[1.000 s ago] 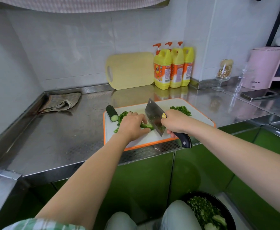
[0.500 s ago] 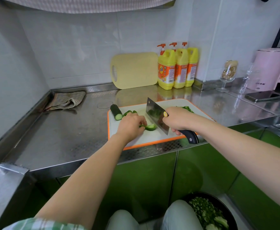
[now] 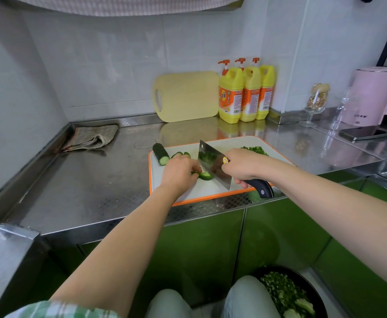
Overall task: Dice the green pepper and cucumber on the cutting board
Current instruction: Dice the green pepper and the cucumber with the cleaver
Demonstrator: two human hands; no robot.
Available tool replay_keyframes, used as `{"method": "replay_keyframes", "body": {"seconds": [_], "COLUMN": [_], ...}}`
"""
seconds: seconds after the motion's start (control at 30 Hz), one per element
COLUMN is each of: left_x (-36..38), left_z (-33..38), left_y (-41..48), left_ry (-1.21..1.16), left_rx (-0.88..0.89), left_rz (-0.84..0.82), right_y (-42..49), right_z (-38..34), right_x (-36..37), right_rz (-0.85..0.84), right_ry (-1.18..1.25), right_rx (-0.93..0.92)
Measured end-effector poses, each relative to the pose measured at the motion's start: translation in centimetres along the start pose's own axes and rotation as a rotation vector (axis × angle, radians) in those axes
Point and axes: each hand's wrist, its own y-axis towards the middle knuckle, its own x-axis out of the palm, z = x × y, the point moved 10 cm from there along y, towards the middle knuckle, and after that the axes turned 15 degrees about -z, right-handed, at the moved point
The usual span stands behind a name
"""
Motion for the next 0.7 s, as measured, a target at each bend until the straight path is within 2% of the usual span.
{"method": "replay_keyframes", "body": {"seconds": [0.33,0.7], "left_x": [0.3,0.7], "left_z": [-0.1,0.2], "left_y": [-0.1,-0.2], "left_ry": [-0.034,-0.024], "left_rx": [0.000,0.016], "left_rz": [0.002,-0.034], "right_y": [1.2,3.2], "right_z": [0.0,0.0], "right_x": [0.9,1.7], "right_rz": [-0.020,0.047], "right_ry": [0.022,-0.028], "right_rx": [0.044,0.061]}}
